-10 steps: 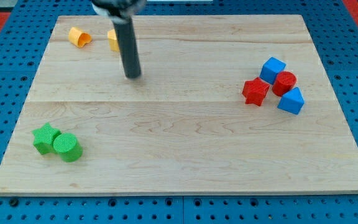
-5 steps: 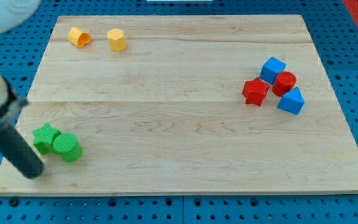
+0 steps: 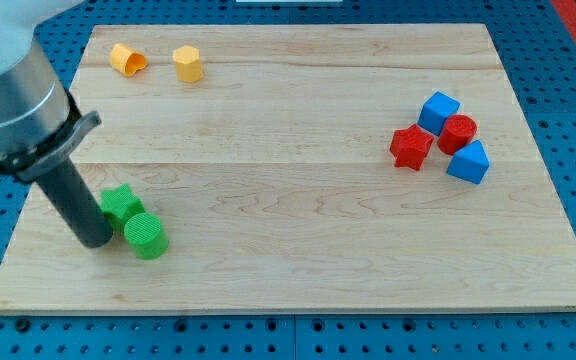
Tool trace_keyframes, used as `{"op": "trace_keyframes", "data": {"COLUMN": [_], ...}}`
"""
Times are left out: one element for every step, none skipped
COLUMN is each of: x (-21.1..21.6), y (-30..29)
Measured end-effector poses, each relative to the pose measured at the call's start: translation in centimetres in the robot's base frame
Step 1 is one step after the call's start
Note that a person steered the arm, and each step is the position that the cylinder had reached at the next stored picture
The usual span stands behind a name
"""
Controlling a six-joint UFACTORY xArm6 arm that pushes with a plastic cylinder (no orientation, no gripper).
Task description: Keep the green star to the right of the yellow hexagon
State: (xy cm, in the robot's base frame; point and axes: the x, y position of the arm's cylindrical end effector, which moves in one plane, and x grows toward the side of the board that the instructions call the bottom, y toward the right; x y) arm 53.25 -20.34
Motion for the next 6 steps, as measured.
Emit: {"op": "trace_keyframes", "data": {"x": [-2.2,0.7,0.3,-1.7,-4.3,-3.7], "y": [0.0,1.9,3.1,1.1,0.1,1.9]}}
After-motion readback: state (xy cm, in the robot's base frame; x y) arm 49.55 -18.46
